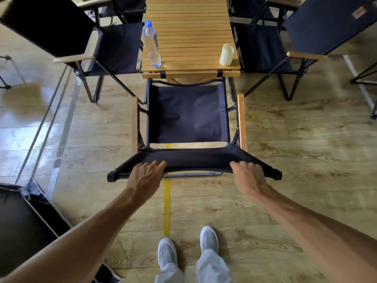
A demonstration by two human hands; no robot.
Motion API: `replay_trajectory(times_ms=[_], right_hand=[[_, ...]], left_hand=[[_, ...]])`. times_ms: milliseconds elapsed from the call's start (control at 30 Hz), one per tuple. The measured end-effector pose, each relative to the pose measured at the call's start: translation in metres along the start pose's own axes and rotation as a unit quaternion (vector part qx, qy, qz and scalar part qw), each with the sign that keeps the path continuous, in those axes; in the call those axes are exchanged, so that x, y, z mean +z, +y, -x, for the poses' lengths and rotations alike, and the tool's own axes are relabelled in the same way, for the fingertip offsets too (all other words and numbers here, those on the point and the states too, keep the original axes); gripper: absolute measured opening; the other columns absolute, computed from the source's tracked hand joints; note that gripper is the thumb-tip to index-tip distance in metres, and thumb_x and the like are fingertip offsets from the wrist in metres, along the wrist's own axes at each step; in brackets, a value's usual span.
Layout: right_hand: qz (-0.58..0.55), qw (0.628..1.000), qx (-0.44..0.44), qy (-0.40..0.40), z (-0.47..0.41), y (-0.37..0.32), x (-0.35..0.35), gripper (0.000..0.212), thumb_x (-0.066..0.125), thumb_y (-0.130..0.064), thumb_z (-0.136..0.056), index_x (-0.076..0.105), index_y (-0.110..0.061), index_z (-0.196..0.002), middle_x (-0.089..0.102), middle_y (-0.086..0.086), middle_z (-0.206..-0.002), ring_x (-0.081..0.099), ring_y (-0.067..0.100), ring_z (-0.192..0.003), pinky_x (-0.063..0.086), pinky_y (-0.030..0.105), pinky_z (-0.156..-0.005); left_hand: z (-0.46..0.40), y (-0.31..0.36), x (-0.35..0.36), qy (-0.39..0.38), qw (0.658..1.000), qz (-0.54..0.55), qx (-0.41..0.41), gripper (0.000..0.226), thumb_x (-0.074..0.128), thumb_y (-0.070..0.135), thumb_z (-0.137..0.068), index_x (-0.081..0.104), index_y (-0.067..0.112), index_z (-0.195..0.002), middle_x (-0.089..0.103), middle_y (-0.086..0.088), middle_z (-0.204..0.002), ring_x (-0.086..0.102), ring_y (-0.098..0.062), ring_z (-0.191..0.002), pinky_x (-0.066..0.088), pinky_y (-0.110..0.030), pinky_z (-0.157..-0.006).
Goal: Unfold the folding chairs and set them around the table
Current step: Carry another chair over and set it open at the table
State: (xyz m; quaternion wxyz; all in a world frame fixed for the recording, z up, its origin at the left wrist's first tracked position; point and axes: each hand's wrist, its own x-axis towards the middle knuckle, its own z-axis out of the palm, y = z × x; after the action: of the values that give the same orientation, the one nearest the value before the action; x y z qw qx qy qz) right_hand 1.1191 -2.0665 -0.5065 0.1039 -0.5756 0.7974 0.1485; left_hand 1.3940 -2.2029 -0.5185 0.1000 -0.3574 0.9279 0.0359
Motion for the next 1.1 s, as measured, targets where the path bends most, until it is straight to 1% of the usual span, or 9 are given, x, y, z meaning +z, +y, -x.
replay_trajectory(times_ms=[100, 267, 367, 500, 633, 733, 867, 967, 1100], right_hand=[[0.018, 1.000, 0.004, 0.006, -0.010, 0.000, -0.001, 0.022, 0.051, -0.004, -0.091, 0.060, -0.020, -0.102, 0.069, 0.000, -0.091, 0.070, 0.023, -0.084, 0.035, 0.031, -0.059], [-0.003, 1.000, 0.009, 0.009, -0.026, -0.005, -0.006, 0.024, 0.046, -0.004, -0.095, 0.063, -0.019, -0.104, 0.071, 0.002, -0.090, 0.070, 0.024, -0.082, 0.038, 0.031, -0.060], [-0.009, 1.000, 0.007, 0.002, -0.029, 0.002, -0.006, 0.031, 0.044, -0.003, -0.095, 0.063, -0.021, -0.112, 0.072, 0.002, -0.093, 0.070, 0.025, -0.084, 0.040, 0.032, -0.062], [-0.022, 1.000, -0.017, -0.005, -0.033, 0.007, -0.010, 0.041, 0.045, -0.002, -0.094, 0.061, -0.025, -0.124, 0.071, 0.002, -0.103, 0.069, 0.024, -0.092, 0.041, 0.033, -0.067], [-0.010, 1.000, -0.029, -0.002, -0.035, 0.023, -0.007, 0.043, 0.044, -0.002, -0.094, 0.061, -0.025, -0.126, 0.072, 0.002, -0.104, 0.069, 0.024, -0.093, 0.041, 0.033, -0.066], [0.004, 0.999, -0.032, 0.006, -0.031, 0.034, -0.003, 0.043, 0.046, -0.003, -0.092, 0.062, -0.027, -0.124, 0.072, -0.001, -0.099, 0.069, 0.023, -0.089, 0.038, 0.032, -0.063], [0.018, 0.999, -0.046, 0.003, -0.027, 0.022, -0.002, 0.035, 0.050, -0.004, -0.090, 0.064, -0.026, -0.114, 0.071, -0.003, -0.096, 0.069, 0.021, -0.086, 0.039, 0.031, -0.061], [0.016, 0.999, -0.043, -0.003, -0.031, 0.014, -0.006, 0.030, 0.052, -0.003, -0.091, 0.066, -0.023, -0.108, 0.071, -0.002, -0.094, 0.069, 0.021, -0.086, 0.039, 0.030, -0.061], [0.012, 0.999, -0.037, -0.019, -0.032, 0.015, -0.009, 0.027, 0.050, -0.001, -0.092, 0.066, -0.020, -0.103, 0.072, 0.001, -0.096, 0.069, 0.023, -0.089, 0.041, 0.031, -0.064]], left_hand=[[0.000, 0.000, 0.002, -0.005, 1.000, -0.011, -0.008, 0.027, 0.041, 0.039, -0.103, 0.053, 0.022, -0.120, 0.065, 0.002, -0.100, 0.067, -0.021, -0.082, 0.046, -0.033, -0.058], [-0.029, -0.021, -0.012, 0.015, 0.999, -0.027, 0.025, 0.028, 0.044, 0.038, -0.101, 0.056, 0.020, -0.119, 0.067, -0.001, -0.105, 0.068, -0.024, -0.087, 0.050, -0.036, -0.066], [-0.033, -0.015, -0.012, 0.005, 0.999, -0.026, 0.019, 0.032, 0.041, 0.040, -0.102, 0.053, 0.021, -0.124, 0.065, 0.000, -0.105, 0.068, -0.023, -0.084, 0.041, -0.033, -0.056], [-0.033, -0.014, -0.013, -0.002, 0.999, -0.033, 0.007, 0.033, 0.039, 0.043, -0.103, 0.051, 0.022, -0.126, 0.067, 0.001, -0.100, 0.069, -0.023, -0.082, 0.035, -0.032, -0.057], [-0.035, -0.003, -0.015, -0.011, 0.999, -0.028, 0.013, 0.031, 0.042, 0.043, -0.102, 0.054, 0.021, -0.122, 0.070, 0.002, -0.093, 0.069, -0.024, -0.078, 0.035, -0.031, -0.056], [-0.029, 0.011, -0.010, -0.022, 1.000, -0.020, 0.002, 0.031, 0.041, 0.043, -0.103, 0.053, 0.021, -0.120, 0.070, 0.002, -0.093, 0.069, -0.024, -0.077, 0.038, -0.031, -0.057], [-0.010, 0.007, -0.007, -0.039, 0.999, -0.025, -0.018, 0.032, 0.037, 0.046, -0.103, 0.050, 0.022, -0.121, 0.070, 0.003, -0.094, 0.069, -0.024, -0.080, 0.038, -0.031, -0.057], [-0.012, 0.001, -0.009, -0.035, 0.998, -0.036, -0.023, 0.032, 0.037, 0.046, -0.103, 0.049, 0.023, -0.122, 0.070, 0.003, -0.094, 0.069, -0.023, -0.079, 0.036, -0.032, -0.056], [-0.015, 0.002, -0.010, -0.036, 0.999, -0.031, -0.024, 0.032, 0.038, 0.044, -0.103, 0.050, 0.022, -0.123, 0.070, 0.002, -0.095, 0.069, -0.025, -0.077, 0.039, -0.032, -0.055]])
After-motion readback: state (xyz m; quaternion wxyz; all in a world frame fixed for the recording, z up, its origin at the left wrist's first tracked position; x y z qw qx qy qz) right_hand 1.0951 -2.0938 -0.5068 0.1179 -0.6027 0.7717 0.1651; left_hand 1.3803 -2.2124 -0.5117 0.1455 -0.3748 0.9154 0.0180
